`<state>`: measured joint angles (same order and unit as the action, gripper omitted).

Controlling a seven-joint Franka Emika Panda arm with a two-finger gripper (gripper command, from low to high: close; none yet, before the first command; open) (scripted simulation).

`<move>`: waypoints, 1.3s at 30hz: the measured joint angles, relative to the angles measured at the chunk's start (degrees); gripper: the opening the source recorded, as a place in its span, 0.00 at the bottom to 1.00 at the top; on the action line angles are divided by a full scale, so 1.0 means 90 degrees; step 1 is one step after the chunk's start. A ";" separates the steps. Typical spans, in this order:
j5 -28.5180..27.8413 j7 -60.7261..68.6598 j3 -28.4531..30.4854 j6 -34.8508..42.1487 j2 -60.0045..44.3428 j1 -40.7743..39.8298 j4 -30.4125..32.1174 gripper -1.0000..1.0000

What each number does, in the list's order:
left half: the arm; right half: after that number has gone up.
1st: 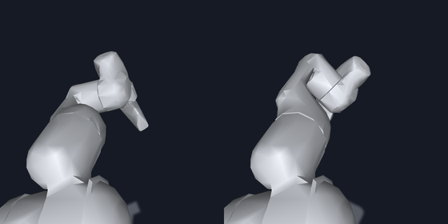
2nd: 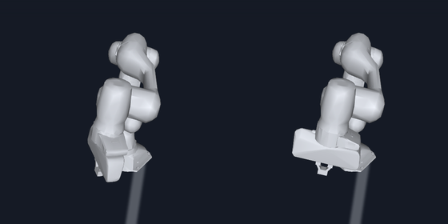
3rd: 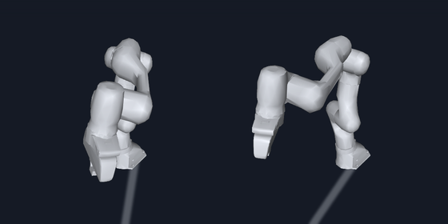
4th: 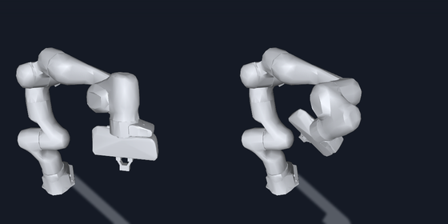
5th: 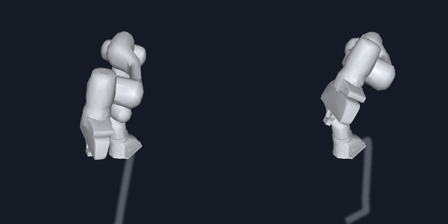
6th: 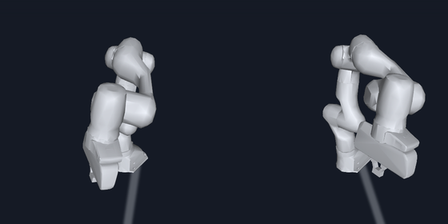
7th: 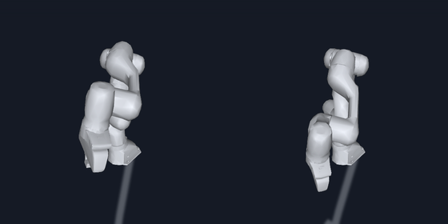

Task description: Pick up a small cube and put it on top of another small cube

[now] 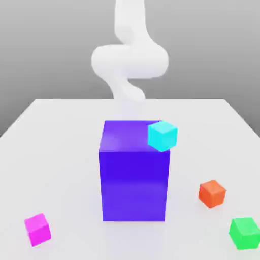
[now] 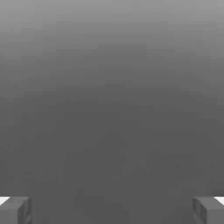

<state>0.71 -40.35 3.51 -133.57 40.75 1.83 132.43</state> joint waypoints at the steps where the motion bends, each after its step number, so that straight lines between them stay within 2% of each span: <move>1: 0.0042 0.0269 0.0169 -0.0086 -0.0242 0.0084 0.0031 0.50; 11: 0.0736 0.2984 0.1688 -0.0893 -0.2491 0.0691 0.0324 0.50; 18: 0.1522 0.5083 0.2324 -0.1419 -0.4120 0.0641 0.0517 0.50; 23: 0.1917 0.6467 0.2377 -0.1812 -0.5251 0.0255 0.0661 0.50; 28: 0.1889 0.7529 0.2395 -0.2279 -0.6276 -0.0184 0.0822 0.50; 33: 0.2618 0.8272 0.1635 -0.3044 -0.7382 -0.0871 0.0601 0.50; 34: 0.2723 0.8354 0.1515 -0.3144 -0.7519 -0.0970 0.0566 0.00; 39: 0.2722 0.8353 0.1516 -0.3126 -0.7519 -0.0970 0.0566 0.00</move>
<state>25.21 34.83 17.15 -161.71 -26.92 -6.91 137.52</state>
